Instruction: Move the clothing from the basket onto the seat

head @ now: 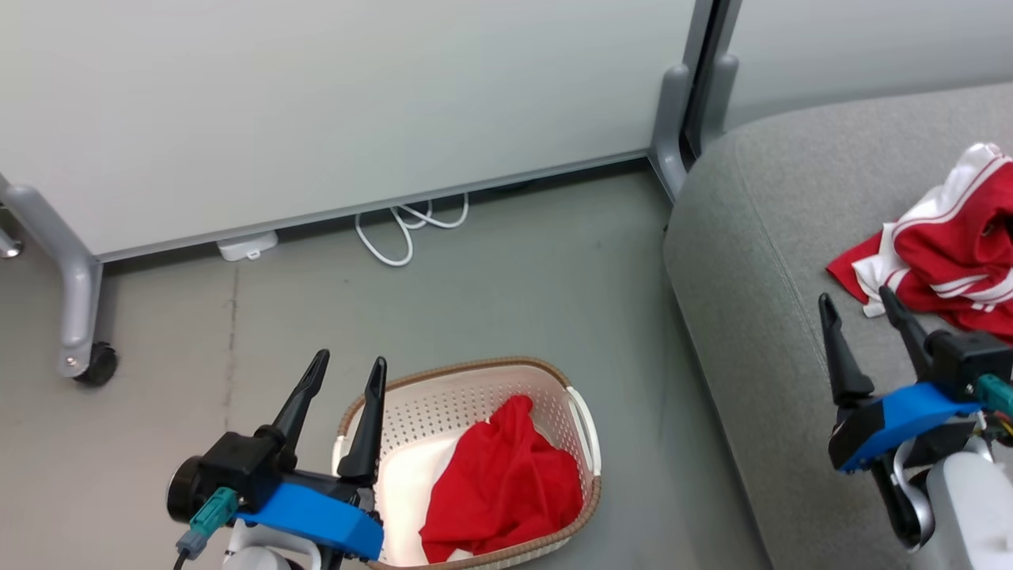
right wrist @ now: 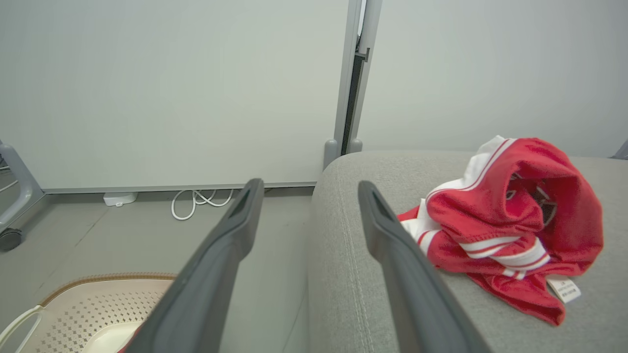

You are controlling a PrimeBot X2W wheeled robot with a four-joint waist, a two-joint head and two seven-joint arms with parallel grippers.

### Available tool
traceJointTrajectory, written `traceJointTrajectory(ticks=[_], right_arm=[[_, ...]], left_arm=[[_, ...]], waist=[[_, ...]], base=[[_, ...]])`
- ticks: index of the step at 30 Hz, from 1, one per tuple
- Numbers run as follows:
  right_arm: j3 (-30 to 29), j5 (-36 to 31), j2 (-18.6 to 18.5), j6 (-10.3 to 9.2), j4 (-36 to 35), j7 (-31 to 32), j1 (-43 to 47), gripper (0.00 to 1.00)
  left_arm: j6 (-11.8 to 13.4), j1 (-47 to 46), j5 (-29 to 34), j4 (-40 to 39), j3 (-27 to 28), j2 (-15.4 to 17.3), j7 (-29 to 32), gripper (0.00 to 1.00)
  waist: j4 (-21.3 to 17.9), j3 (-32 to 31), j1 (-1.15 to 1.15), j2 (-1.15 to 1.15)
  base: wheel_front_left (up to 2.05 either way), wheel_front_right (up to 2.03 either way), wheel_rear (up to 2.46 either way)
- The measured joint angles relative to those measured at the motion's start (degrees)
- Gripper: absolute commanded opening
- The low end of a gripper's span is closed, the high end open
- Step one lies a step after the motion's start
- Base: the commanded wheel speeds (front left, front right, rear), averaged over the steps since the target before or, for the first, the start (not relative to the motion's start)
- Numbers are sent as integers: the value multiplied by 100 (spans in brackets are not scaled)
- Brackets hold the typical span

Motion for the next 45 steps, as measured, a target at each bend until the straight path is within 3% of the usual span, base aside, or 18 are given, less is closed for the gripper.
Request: traceJointTrajectory(ticks=[11,17,25,45], right_arm=[[-18,-203,461,0,-1361,347,1043,100],[44,-286,669,0,-1727,343,1368,100],[81,-305,797,0,-1848,359,1521,100],[188,-270,856,0,-1937,443,1569,100]], left_arm=[[0,238,-2,368,525,-49,0,100],[0,265,-8,537,825,-14,0,100],[0,334,15,688,1109,-51,0,100],[0,336,75,655,1085,-133,0,100]], waist=[[416,-423,0,0],[539,-508,1,0],[619,-540,1,0],[563,-438,2,0]], base=[[0,0,0],[0,0,0],[0,0,0],[0,0,0]])
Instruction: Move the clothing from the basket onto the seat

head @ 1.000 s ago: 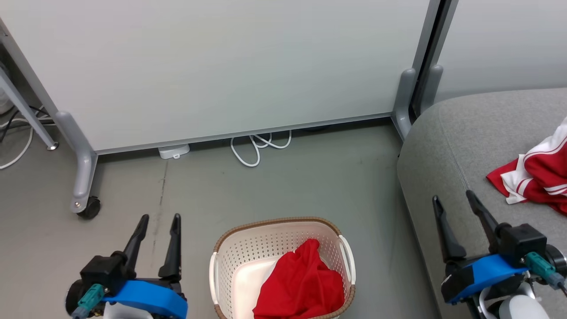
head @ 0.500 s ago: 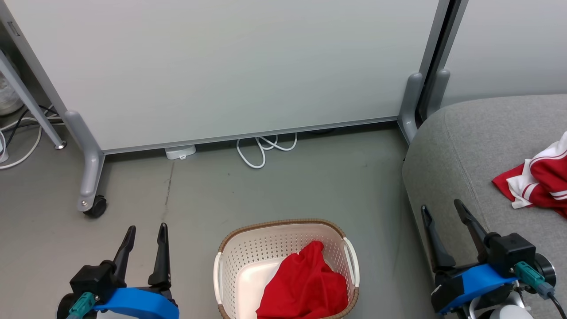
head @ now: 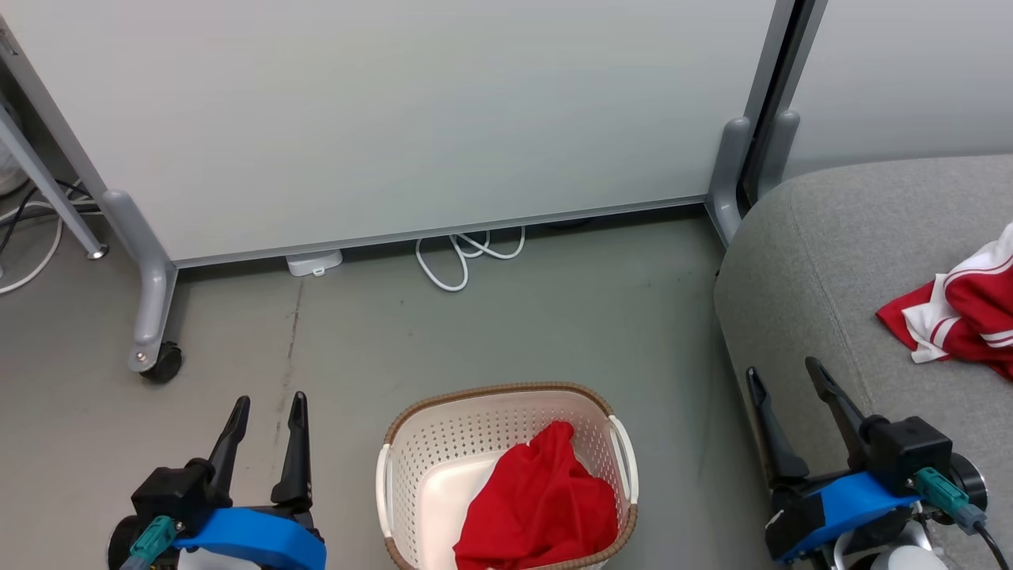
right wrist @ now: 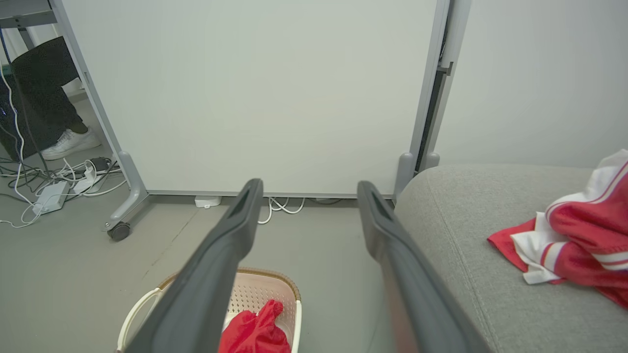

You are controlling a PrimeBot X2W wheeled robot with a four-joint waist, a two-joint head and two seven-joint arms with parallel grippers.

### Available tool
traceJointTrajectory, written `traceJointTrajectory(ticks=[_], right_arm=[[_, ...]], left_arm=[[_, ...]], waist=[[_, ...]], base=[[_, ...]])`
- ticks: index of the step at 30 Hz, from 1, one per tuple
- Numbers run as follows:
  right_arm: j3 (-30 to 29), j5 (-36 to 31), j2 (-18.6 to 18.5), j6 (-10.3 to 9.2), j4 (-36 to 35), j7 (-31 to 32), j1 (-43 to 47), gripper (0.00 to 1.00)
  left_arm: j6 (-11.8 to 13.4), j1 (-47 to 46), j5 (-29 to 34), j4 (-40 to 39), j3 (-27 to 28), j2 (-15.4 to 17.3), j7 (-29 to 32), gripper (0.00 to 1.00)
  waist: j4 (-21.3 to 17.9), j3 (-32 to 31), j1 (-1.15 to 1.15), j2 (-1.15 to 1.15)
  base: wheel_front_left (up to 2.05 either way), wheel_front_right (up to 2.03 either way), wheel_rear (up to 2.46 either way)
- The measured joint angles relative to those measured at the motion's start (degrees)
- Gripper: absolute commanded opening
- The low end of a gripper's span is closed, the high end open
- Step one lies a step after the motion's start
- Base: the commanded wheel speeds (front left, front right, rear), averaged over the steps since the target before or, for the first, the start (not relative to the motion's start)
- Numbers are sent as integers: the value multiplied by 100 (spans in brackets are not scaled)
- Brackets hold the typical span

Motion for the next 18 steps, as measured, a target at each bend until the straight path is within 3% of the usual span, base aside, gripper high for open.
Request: traceJointTrajectory(ticks=[9,18], right_arm=[[169,19,19,0,-55,10,-146,100],[386,55,0,0,-224,-79,-694,100]], left_arm=[[0,-126,-4,7,-85,25,0,100],[0,-786,-33,288,-413,135,0,100]], waist=[[-134,330,0,0],[-556,1239,0,0]], base=[[0,0,0],[0,0,0]])
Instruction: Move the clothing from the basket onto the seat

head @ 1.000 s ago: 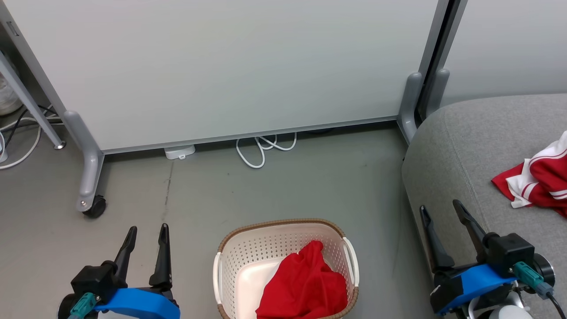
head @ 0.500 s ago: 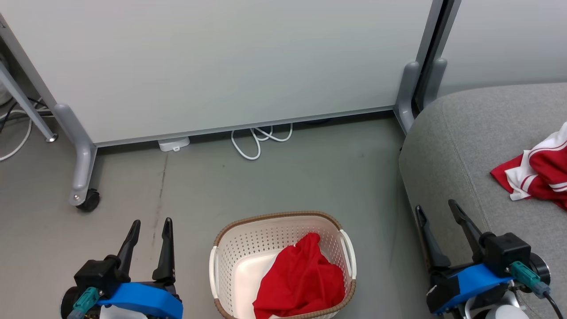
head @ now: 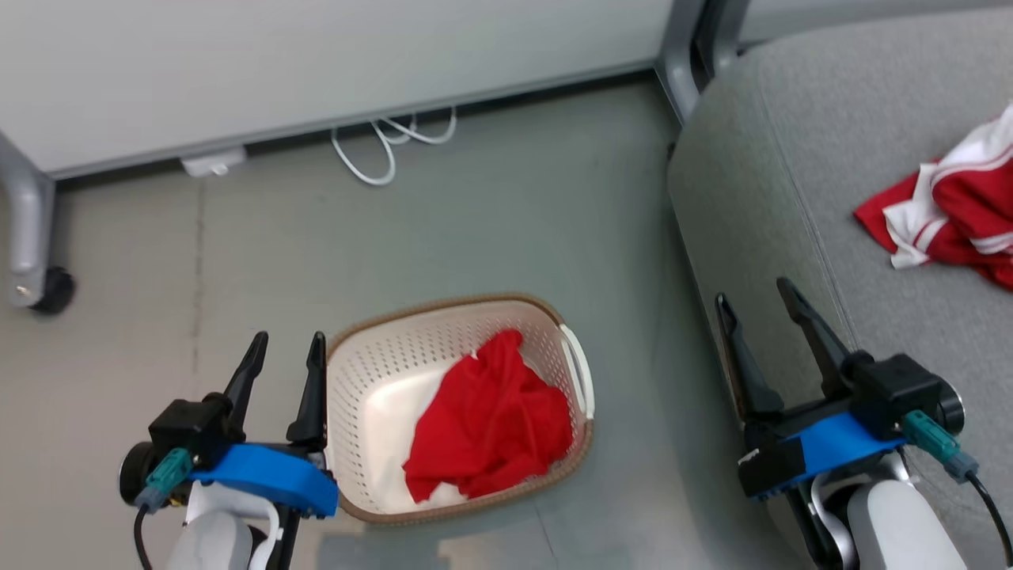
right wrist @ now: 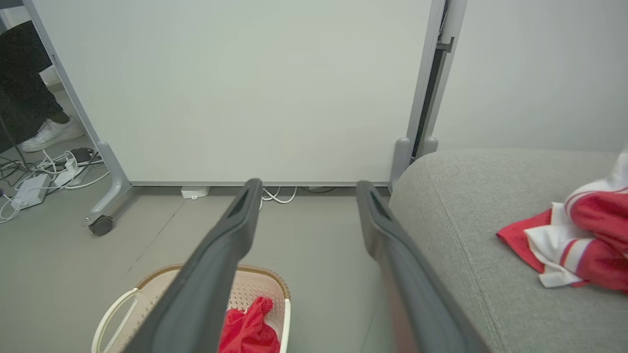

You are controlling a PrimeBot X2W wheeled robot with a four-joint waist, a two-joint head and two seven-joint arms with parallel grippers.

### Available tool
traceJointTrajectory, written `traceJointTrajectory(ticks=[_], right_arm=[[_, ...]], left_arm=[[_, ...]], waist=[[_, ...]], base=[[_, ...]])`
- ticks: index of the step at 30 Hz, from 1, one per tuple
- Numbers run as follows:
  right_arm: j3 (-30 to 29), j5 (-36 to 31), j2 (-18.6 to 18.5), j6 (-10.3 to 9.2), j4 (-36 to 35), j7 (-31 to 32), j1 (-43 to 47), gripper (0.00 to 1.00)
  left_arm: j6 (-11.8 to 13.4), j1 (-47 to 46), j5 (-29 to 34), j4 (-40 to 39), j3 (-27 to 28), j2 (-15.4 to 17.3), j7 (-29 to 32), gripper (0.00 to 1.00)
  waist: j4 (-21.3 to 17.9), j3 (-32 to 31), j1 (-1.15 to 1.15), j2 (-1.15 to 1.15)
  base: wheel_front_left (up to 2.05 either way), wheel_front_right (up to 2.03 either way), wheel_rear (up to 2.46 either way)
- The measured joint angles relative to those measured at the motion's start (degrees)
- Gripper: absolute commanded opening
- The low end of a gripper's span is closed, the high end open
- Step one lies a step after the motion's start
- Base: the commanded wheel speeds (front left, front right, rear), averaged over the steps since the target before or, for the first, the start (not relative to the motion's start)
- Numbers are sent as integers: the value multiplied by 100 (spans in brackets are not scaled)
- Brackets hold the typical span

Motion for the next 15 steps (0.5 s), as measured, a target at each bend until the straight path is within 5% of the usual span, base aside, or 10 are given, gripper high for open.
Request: traceJointTrajectory(ticks=[15], right_arm=[[474,101,92,0,-126,-404,-1146,100]], left_arm=[[0,-1689,-272,1160,-1192,523,1,100]], waist=[[-1090,2130,1,0]], base=[[0,0,0]])
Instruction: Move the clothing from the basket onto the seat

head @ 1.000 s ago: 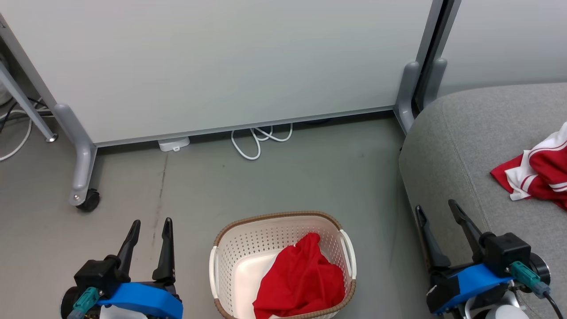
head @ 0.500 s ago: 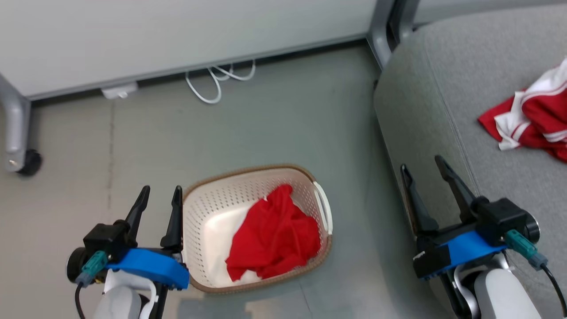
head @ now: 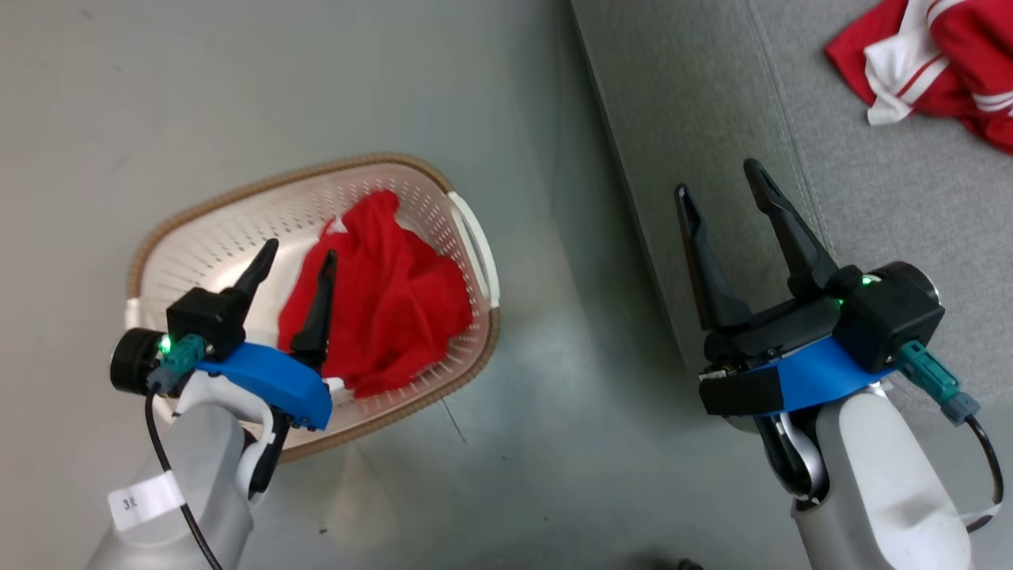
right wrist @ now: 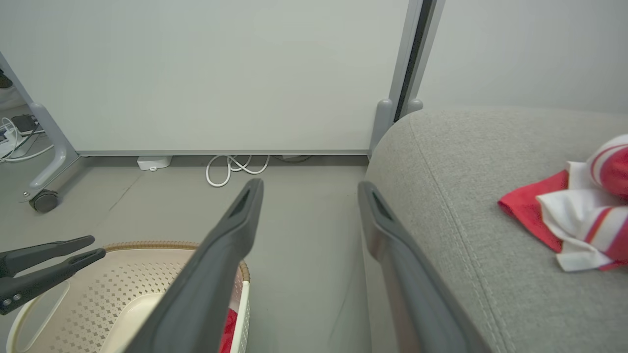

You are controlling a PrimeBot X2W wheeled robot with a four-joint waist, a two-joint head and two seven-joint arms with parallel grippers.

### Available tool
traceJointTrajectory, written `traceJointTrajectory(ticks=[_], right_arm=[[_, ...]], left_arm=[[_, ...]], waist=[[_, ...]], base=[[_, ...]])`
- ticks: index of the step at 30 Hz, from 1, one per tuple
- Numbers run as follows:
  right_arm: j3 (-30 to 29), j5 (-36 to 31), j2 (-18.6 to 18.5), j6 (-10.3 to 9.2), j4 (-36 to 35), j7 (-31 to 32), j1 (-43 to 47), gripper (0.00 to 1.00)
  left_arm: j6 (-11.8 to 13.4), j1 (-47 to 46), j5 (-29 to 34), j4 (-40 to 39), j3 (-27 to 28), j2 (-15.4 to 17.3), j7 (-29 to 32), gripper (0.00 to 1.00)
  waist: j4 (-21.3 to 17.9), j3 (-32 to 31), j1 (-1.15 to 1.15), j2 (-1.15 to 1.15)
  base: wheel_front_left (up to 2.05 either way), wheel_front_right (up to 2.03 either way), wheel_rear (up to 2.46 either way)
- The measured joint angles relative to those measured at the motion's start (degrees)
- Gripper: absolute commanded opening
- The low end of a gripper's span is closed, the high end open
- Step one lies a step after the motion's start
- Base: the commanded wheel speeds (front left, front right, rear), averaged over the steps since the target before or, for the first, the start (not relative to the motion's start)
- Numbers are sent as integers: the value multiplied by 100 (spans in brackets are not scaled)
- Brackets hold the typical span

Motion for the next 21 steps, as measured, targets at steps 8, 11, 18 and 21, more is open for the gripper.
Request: traceJointTrajectory(ticks=[8,11,18,21], right_arm=[[283,178,42,0,148,-186,-302,100],[357,326,46,0,187,-218,-377,100],[467,580,53,0,211,-257,-473,100],[459,620,54,0,125,-260,-494,100]], left_arm=[[0,-526,-356,586,-683,382,69,100],[0,-686,-552,689,-911,472,111,100],[0,-977,-855,828,-1443,658,186,100],[0,-1078,-946,947,-1603,714,219,100]], waist=[[-432,842,0,0],[-570,1086,0,0],[-793,1523,-1,0],[-860,1655,-1,0]], base=[[0,0,0],[0,0,0],[0,0,0],[0,0,0]])
